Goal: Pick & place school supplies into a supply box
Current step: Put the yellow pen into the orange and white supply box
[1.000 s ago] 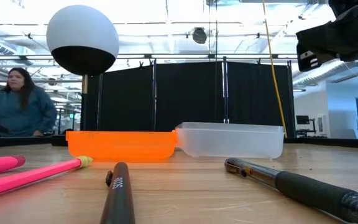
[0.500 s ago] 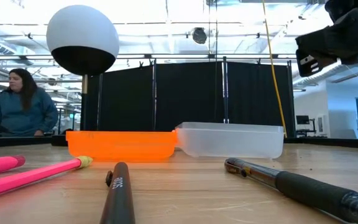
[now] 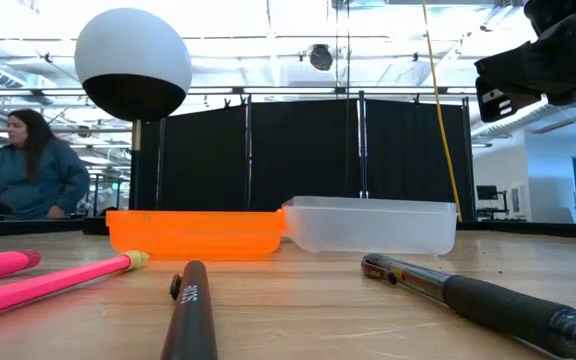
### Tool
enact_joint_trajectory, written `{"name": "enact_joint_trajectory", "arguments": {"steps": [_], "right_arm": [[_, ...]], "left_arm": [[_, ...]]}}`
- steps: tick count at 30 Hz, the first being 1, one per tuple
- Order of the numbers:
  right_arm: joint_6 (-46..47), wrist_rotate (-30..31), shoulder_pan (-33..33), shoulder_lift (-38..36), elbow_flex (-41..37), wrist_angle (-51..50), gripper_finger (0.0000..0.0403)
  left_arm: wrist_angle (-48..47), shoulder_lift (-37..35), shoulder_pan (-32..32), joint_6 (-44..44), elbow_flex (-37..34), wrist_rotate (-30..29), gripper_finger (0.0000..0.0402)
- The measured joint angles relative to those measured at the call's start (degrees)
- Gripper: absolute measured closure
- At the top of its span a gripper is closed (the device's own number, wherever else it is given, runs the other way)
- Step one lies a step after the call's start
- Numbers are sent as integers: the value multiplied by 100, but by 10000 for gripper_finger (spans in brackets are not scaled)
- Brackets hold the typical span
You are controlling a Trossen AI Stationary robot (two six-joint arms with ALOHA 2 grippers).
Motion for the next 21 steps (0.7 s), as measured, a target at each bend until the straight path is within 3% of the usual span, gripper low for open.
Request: {"name": "enact_joint_trajectory", "arguments": {"steps": [6,13,21], "right_arm": [[-12,-2,0,0,0,-1,403],[-4,-4,0,0,0,0,403],[-142,-17,0,0,2,-87,403]], "left_arm": [[50,2,172,-422,-4,112,380],[86,-46,315,-1617,63,197,379],[244,-251,584,-1265,969,-717,382]]}}
